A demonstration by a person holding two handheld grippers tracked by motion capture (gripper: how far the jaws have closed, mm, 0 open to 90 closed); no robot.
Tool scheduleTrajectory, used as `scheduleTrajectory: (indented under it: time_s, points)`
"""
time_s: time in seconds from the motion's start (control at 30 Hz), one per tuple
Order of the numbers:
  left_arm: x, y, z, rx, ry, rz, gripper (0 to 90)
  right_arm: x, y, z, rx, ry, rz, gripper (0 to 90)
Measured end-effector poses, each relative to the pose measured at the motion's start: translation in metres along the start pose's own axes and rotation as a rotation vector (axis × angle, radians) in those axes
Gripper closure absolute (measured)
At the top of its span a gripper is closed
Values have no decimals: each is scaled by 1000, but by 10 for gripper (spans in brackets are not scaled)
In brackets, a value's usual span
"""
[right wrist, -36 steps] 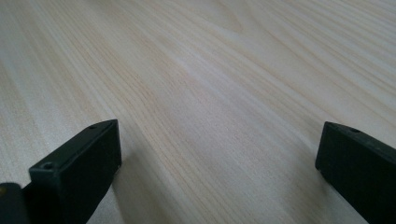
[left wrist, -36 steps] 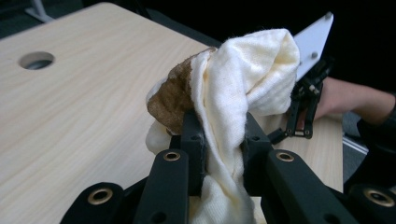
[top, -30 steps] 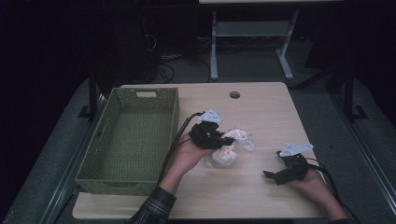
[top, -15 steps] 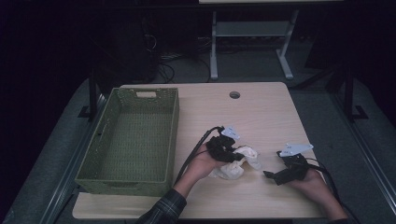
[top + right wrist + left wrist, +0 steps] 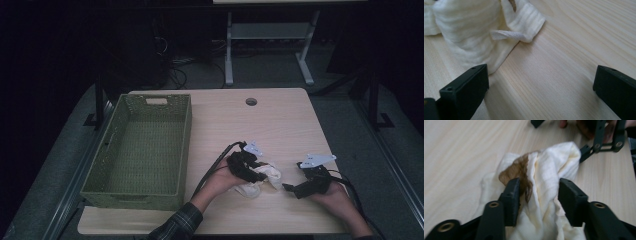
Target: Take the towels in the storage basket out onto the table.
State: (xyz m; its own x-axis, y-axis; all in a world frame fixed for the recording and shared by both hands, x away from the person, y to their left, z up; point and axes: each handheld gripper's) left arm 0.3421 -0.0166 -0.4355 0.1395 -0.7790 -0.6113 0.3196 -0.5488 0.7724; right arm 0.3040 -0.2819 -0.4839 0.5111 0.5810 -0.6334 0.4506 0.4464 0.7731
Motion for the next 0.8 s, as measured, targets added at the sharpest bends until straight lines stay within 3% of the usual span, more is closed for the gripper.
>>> scheduleTrajectory:
  time_s: [0.13, 0.2, 0.23, 0.33, 0.43, 0.47, 0.5, 0.53, 0.57, 0.6, 0.63, 0.73, 0.8]
  points:
    - [-14, 3, 1, -12, 18, 42, 449, -1, 0, 0, 2, 0, -4, 0]
    - [-24, 4, 1, -20, 40, 63, 443, -3, 2, -1, 8, -1, -44, 0]
    - [-31, 2, 0, -32, 62, 77, 442, -4, 5, -1, -3, 3, -78, 35]
    - [-38, -3, -1, -45, 88, 89, 443, -8, 7, 0, -2, 17, -79, 113]
    - [-51, -16, -1, -67, 151, 82, 443, -17, 9, 4, 19, 36, -32, 156]
    - [-51, -16, -1, -67, 151, 82, 444, -19, 10, 5, 34, 41, -22, 180]
    - [-56, -21, -1, -101, 179, 103, 445, -21, 11, 7, 35, 50, -8, 203]
    - [-56, -21, -1, -101, 179, 103, 446, -21, 11, 7, 35, 50, -8, 203]
    - [-59, -25, 1, -133, 200, 120, 447, -24, 14, 9, 32, 63, 7, 267]
    - [-59, -25, 1, -133, 200, 120, 447, -24, 14, 9, 32, 63, 7, 267]
    - [-61, -29, 3, -128, 219, 119, 446, -25, 18, 10, 31, 86, 32, 342]
    - [-63, -35, 7, -132, 234, 116, 446, -26, 25, 9, 22, 120, 59, 423]
    - [-64, -38, 8, -129, 238, 110, 444, -26, 28, 9, 17, 130, 70, 446]
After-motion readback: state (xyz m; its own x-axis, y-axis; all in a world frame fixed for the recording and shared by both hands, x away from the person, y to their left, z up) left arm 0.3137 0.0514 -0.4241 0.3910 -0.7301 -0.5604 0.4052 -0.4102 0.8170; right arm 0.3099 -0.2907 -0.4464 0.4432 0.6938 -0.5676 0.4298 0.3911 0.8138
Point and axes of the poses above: each handheld gripper's, and its own axes: x roughly forward along the jaws, y roughly out of its top, z roughly to its right, and after that the axes turned 6 degrees about z, right-handed
